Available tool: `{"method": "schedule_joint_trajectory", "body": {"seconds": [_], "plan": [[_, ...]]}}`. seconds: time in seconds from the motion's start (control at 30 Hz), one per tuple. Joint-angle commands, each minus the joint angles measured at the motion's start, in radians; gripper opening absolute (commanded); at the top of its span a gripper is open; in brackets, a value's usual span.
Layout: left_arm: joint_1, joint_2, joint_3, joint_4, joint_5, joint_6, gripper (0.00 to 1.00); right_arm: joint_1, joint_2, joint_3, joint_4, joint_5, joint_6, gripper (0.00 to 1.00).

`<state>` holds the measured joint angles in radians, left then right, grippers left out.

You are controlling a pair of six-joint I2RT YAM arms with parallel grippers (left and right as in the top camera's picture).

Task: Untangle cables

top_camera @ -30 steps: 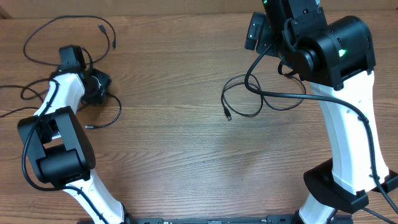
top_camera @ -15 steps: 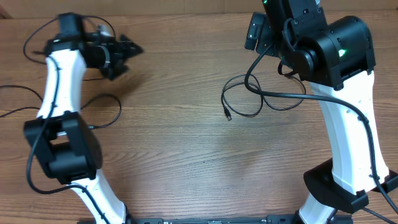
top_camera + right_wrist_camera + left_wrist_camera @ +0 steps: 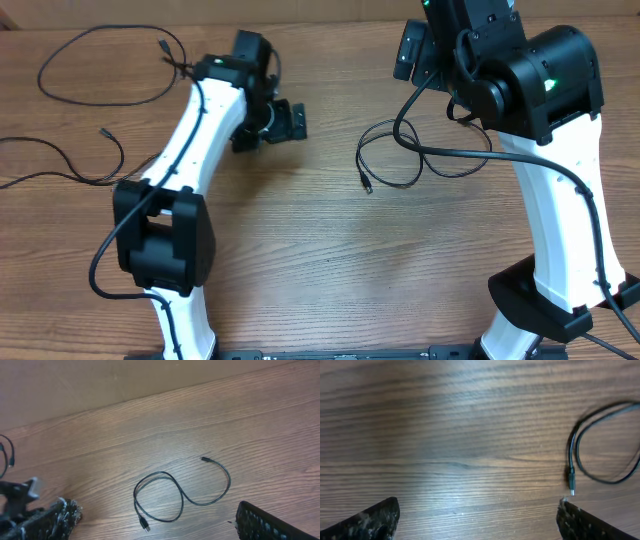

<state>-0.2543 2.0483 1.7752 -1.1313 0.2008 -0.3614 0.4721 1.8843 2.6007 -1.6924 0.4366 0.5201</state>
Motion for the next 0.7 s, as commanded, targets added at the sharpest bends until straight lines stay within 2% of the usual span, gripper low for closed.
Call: {"method": "schedule_joint_trajectory", "body": {"seconds": [0.0, 0.1, 0.17, 0.27, 0.3, 0.67], "plan": [[-0.045, 0.0, -0.003, -0.003, -0.043, 0.025, 1.0, -0.001, -0.008, -0.002, 0.042, 0.004, 0.002, 1.0], [-0.086, 0.0, -0.014, 0.004, -0.018, 0.025, 1.0, -0.001, -0.008, -0.002, 0.053, -0.006, 0.005, 1.0], [-0.114, 0.0, -0.025, 0.029, -0.017, 0.025, 1.0, -0.001, -0.008, -0.002, 0.051, -0.128, 0.004, 1.0], [-0.153, 0.002, -0.04, 0.087, -0.017, 0.025, 1.0, -0.008, -0.01, -0.001, 0.032, -0.106, -0.129, 1.0], [-0.169, 0.004, -0.04, 0.11, -0.016, 0.025, 1.0, -0.032, -0.011, -0.002, -0.002, -0.049, -0.143, 1.0], [-0.239, 0.034, -0.04, 0.366, -0.023, 0.012, 1.0, -0.458, -0.01, -0.003, -0.001, -0.137, -0.159, 1.0]]}}
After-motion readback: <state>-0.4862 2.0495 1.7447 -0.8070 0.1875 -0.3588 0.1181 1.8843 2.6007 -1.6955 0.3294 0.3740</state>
